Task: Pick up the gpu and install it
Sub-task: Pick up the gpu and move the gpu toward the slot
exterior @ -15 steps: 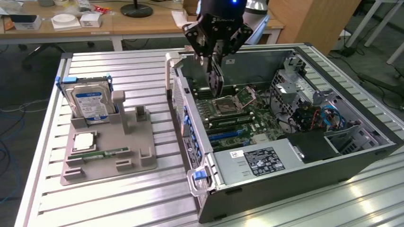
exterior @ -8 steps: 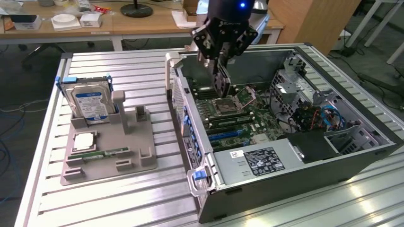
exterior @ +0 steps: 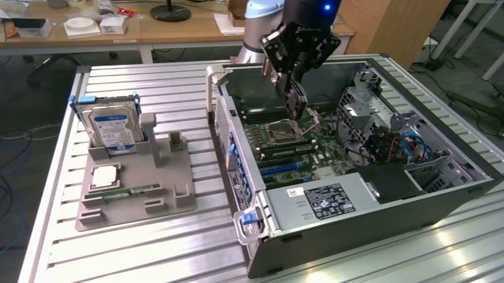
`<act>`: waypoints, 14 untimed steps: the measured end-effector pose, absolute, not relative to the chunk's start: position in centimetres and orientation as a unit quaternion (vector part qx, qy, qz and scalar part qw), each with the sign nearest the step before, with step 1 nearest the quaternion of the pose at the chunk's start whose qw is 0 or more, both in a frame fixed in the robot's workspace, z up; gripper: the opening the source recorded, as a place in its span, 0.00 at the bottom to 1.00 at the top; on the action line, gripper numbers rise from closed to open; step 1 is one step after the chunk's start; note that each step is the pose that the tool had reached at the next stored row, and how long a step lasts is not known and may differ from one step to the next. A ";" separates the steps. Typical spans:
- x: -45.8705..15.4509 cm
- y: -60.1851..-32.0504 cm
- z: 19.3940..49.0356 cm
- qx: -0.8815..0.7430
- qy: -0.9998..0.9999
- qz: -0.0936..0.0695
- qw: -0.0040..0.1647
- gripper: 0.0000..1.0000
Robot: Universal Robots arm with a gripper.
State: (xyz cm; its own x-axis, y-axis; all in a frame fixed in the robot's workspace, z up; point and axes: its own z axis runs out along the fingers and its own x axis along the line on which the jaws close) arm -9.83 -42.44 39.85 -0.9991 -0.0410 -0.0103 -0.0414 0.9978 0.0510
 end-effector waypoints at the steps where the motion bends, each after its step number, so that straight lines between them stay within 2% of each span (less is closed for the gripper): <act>1: -9.5 -42.4 39.8 -0.020 0.999 0.026 0.005 0.26; 14: -7.1 -42.3 39.4 0.002 1.000 0.026 0.005 0.26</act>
